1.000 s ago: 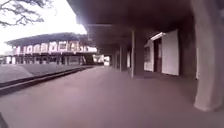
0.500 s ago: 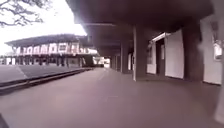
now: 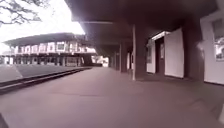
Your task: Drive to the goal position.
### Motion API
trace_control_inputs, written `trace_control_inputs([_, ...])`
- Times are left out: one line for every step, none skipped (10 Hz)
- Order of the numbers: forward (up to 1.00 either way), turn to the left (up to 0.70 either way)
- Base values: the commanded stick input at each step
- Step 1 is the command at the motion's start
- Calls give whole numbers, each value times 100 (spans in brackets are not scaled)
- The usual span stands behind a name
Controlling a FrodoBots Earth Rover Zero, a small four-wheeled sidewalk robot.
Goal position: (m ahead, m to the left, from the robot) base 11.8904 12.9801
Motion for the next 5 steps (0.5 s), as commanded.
trace_control_inputs([62, 0])
trace_control_inputs([85, 0])
trace_control_inputs([85, 0])
trace_control_inputs([85, 0])
trace_control_inputs([85, 0])
